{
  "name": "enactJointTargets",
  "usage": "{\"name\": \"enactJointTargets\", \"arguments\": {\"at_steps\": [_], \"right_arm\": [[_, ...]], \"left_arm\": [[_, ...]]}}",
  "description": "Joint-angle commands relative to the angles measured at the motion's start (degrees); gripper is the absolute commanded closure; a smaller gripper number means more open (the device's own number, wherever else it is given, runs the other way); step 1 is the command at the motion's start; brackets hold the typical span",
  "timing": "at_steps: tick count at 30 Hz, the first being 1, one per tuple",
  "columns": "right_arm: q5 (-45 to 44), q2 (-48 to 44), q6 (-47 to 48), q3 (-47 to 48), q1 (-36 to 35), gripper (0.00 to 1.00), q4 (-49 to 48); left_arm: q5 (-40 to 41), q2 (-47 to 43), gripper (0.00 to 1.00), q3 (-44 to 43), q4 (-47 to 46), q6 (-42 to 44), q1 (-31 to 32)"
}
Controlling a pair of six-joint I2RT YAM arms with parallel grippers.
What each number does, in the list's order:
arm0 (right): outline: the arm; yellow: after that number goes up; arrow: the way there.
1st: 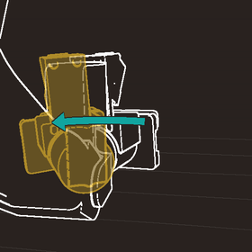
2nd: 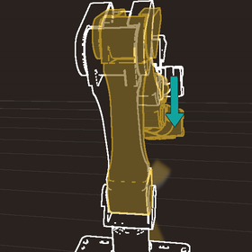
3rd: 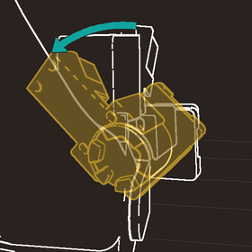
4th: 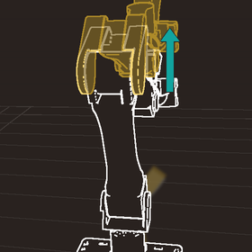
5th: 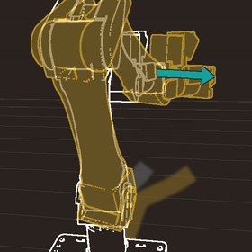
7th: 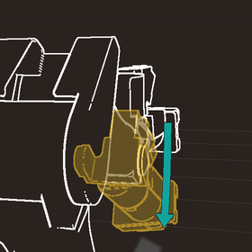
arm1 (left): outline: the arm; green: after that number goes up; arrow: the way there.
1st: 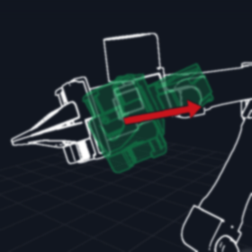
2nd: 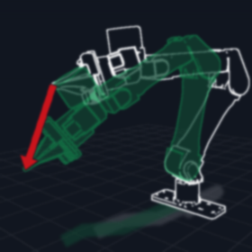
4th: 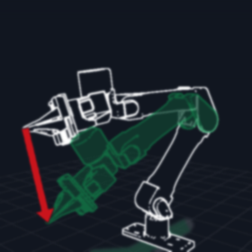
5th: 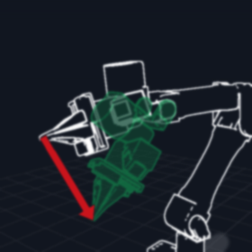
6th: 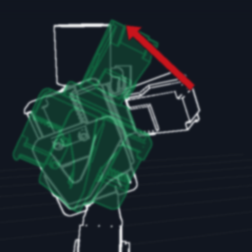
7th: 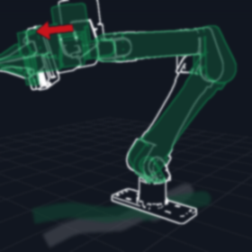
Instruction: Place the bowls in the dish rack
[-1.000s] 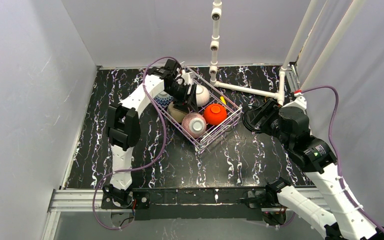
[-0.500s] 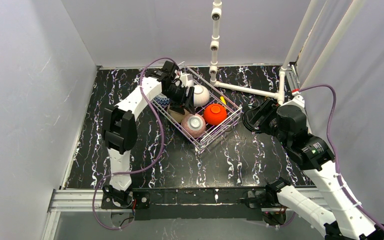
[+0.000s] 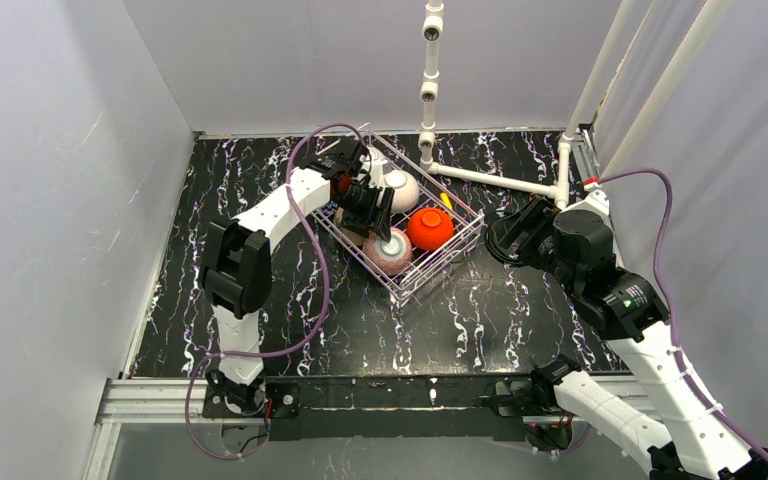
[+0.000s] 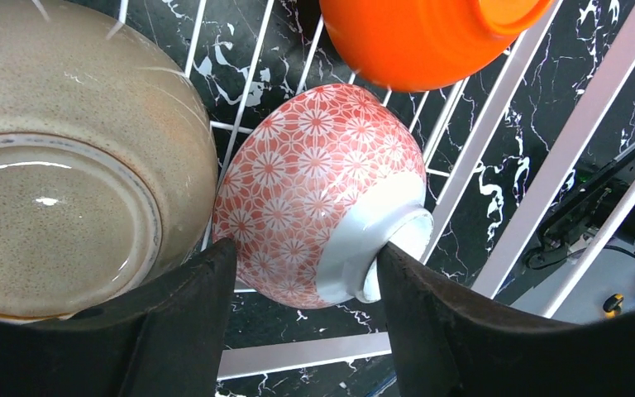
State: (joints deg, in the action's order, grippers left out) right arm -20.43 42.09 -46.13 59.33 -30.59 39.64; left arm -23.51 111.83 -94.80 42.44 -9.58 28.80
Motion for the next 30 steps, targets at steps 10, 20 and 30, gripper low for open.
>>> {"name": "enactJointTargets", "arguments": {"at_steps": [10, 20, 30], "right_arm": [[0.36, -0.60, 0.16, -0.41, 0.16, 0.22, -2.42], [0.51, -0.78, 0.07, -0.53, 0.11, 0.22, -2.37], [-1.72, 0.11, 2.46, 0.37, 0.10, 0.21, -2.04]], "left_arm": [[0.17, -4.16, 0.68, 3.23, -1.01, -0.14, 1.53], [-1.37, -6.35, 0.67, 3.51, -0.76, -1.22, 1.53], [11.10, -19.06, 0.37, 3.82, -5.34, -2.20, 1.48]]}}
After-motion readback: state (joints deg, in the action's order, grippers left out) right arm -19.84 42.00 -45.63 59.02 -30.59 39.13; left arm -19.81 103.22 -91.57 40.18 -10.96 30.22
